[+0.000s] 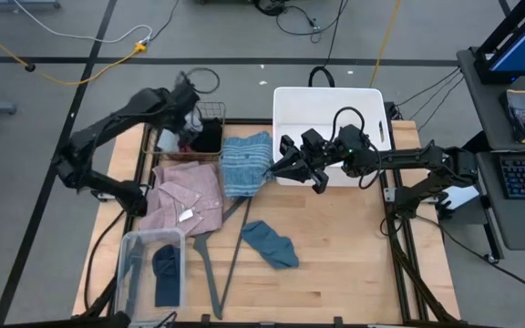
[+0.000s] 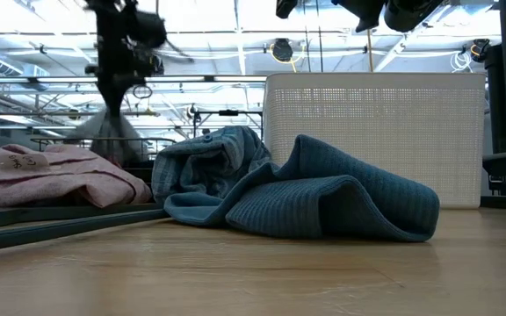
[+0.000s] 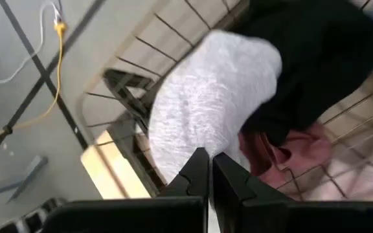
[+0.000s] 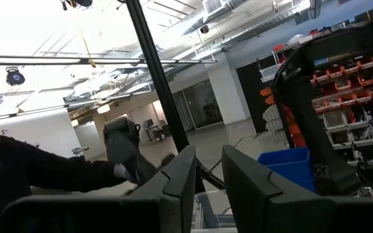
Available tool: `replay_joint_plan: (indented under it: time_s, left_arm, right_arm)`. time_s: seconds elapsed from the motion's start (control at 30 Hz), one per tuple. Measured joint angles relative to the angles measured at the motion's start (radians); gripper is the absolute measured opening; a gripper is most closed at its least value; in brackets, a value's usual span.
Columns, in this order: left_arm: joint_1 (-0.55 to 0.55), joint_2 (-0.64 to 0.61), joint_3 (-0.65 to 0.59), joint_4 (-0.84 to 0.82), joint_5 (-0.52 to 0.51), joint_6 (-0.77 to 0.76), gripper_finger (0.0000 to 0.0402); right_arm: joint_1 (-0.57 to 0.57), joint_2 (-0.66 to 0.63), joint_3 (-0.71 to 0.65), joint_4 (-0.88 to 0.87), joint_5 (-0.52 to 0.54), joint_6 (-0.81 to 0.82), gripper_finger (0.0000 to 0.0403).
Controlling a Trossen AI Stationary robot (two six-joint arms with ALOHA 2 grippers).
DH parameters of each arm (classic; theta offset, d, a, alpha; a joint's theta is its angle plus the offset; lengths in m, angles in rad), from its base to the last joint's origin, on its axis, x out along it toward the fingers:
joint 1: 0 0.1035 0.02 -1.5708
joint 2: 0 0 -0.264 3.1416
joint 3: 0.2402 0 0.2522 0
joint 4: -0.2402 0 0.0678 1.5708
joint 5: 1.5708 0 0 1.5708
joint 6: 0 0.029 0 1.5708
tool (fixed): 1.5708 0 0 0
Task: Pick & Place Cloths
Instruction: Adjust the gray undergarment in the gold wire basket
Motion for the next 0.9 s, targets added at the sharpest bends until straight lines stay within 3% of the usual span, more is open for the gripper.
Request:
replay_joint_plan:
  time_s: [0.23,0.37,0.7,0.77,0.9]
  left_arm:
    - [0.000,-0.113,0.132,-0.036,0.040,-0.008,0.0001]
    - [0.001,-0.155,0.201,-0.019,0.133,-0.043,0.0000]
    - [0.001,-0.176,0.277,0.020,0.242,-0.103,0.0000]
    - [-0.002,-0.175,0.278,0.008,0.166,-0.110,0.0000]
    - [-0.033,-0.128,0.278,-0.115,-0.113,-0.152,0.0000]
  right_arm:
    - [0.000,0.000,0.000,0.000,0.000,0.000,0.0073]
    - [0.000,0.000,0.000,0.000,0.000,0.000,0.0073]
    - [0.000,0.000,0.000,0.000,-0.007,0.000,0.0073]
    - [0.000,0.000,0.000,0.000,-0.008,0.001,0.0073]
    - [0.000,0.000,0.000,0.000,-0.008,0.001,0.0073]
